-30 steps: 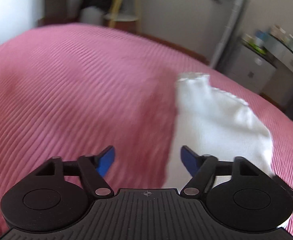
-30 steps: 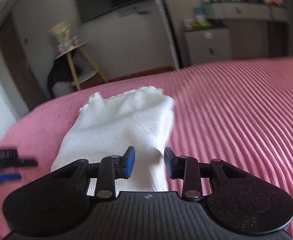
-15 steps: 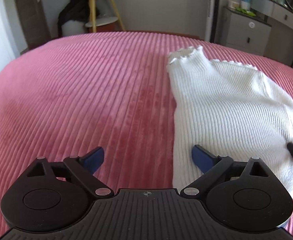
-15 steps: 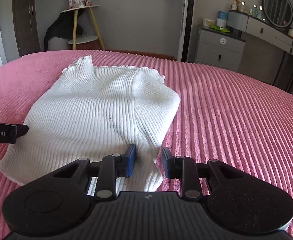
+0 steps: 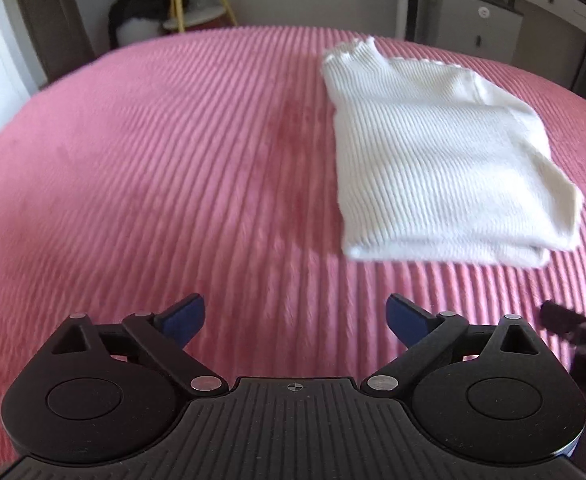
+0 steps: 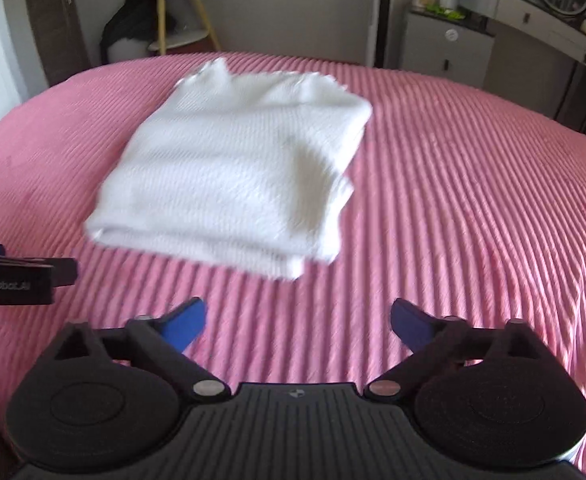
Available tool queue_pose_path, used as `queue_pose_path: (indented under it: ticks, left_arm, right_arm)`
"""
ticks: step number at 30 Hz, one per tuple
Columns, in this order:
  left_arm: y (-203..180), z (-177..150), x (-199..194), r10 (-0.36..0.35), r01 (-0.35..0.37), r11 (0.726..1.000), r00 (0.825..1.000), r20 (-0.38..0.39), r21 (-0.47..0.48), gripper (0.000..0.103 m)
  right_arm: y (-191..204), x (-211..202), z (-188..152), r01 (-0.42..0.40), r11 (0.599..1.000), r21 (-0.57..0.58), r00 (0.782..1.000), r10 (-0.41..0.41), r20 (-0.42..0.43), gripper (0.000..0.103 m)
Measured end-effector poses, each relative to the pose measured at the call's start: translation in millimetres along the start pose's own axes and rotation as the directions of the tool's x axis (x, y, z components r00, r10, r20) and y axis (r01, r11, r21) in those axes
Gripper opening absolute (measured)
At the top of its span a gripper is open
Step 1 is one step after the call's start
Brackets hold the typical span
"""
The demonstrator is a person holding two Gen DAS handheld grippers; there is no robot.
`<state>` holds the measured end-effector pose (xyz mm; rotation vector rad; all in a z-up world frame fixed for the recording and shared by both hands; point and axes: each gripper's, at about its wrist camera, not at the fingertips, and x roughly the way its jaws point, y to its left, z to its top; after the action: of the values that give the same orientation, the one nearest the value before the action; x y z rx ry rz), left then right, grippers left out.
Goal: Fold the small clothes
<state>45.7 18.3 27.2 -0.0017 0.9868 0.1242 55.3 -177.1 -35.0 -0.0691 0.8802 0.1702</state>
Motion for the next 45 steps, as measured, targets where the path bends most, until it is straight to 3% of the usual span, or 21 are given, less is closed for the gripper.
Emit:
queue_pose_path:
  ticks: [4,12,18,45]
  left_arm:
    - [4,-1,-12,-0.036,0.036,0.999,0.999,-0.011,-0.011,0.101]
    - [6,8,-21,-0.037,0.037,0.999,0.999,-0.028,-0.022,0.101]
    - [1,10,-20,-0.053,0.053,0.999,0.998,-0.043,-0.006,0.101]
    - [-5,9,-26,-0.069,0.069,0.997,0.997,-0.027,0.026,0.101]
  right_arm:
    - [11,-13,7,0.019,1.000,-0.013,1.000,-0.020,-0.009,0.099]
    - [24,-21,26,0.087,0.994,-0.065,0.994,-0.091,-0.061,0.099]
    - [19,-23,32,0.045,0.999,-0.011,0.997,-0.046,-0.064,0.099]
    - [16,-27,31,0.039,0.998,0.042,0.998,-0.037,-0.053,0.099]
